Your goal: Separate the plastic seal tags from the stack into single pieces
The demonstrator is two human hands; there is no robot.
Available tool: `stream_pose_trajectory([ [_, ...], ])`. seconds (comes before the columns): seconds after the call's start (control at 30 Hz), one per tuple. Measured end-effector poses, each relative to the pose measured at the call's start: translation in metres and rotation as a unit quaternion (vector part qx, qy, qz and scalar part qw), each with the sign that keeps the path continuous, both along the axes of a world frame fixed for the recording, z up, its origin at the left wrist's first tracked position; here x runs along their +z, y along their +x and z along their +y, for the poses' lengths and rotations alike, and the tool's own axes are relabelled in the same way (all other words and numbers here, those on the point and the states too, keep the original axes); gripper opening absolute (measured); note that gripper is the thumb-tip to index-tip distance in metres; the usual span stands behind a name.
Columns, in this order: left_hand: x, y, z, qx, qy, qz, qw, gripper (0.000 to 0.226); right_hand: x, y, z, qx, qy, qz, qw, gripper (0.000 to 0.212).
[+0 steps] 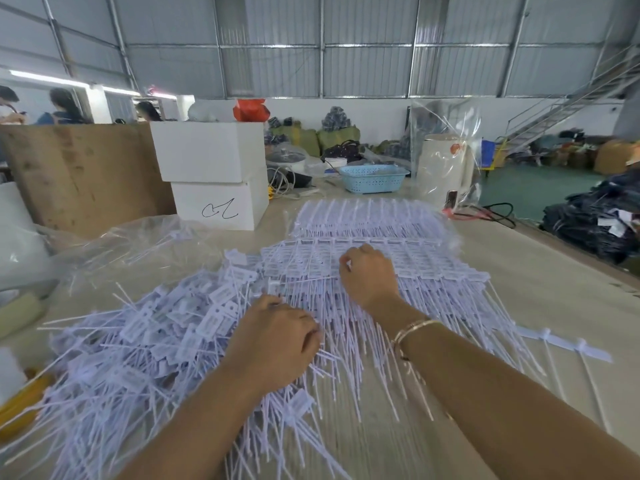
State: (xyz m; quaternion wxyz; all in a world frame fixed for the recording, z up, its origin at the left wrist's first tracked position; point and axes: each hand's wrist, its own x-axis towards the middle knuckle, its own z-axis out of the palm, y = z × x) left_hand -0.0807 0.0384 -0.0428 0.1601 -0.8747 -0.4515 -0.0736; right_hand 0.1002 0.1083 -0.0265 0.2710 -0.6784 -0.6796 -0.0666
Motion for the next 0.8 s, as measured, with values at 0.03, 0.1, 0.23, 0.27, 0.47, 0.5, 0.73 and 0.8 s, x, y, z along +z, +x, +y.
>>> stream_pose_trajectory([
  [0.03, -0.001, 0.001, 0.0, 0.003, 0.002, 0.004, 1.0, 0.05, 0.002, -0.002, 0.008, -0.015, -0.009, -0.029, 0.999, 0.03],
  [0.1, -0.003, 0.001, 0.0, 0.003, 0.006, 0.007, 1.0, 0.053, 0.002, -0.007, 0.027, -0.025, -0.022, -0.064, 0.997, 0.032],
  [0.23, -0.005, -0.001, -0.002, -0.011, 0.019, -0.02, 1.0, 0.068, 0.007, -0.013, 0.065, -0.053, -0.055, -0.094, 0.993, 0.039],
  [0.27, -0.004, 0.0, -0.002, -0.013, 0.02, -0.028, 0.999, 0.067, 0.01, -0.013, 0.075, -0.053, -0.076, -0.103, 0.99, 0.041],
  [0.47, -0.007, 0.001, 0.003, -0.03, 0.016, -0.047, 0.998, 0.071, 0.01, -0.018, 0.123, -0.006, -0.203, -0.083, 0.976, 0.043],
  [0.5, -0.007, 0.001, 0.004, -0.032, 0.015, -0.047, 0.998, 0.072, 0.009, -0.018, 0.127, -0.005, -0.215, -0.083, 0.973, 0.044],
  [0.73, -0.005, 0.001, 0.004, -0.03, 0.01, -0.054, 0.998, 0.074, 0.011, -0.014, 0.134, -0.045, -0.104, -0.142, 0.983, 0.039],
  [0.8, -0.006, 0.0, 0.003, -0.027, 0.017, -0.067, 0.997, 0.07, 0.022, -0.011, 0.129, -0.046, -0.044, -0.129, 0.99, 0.038],
])
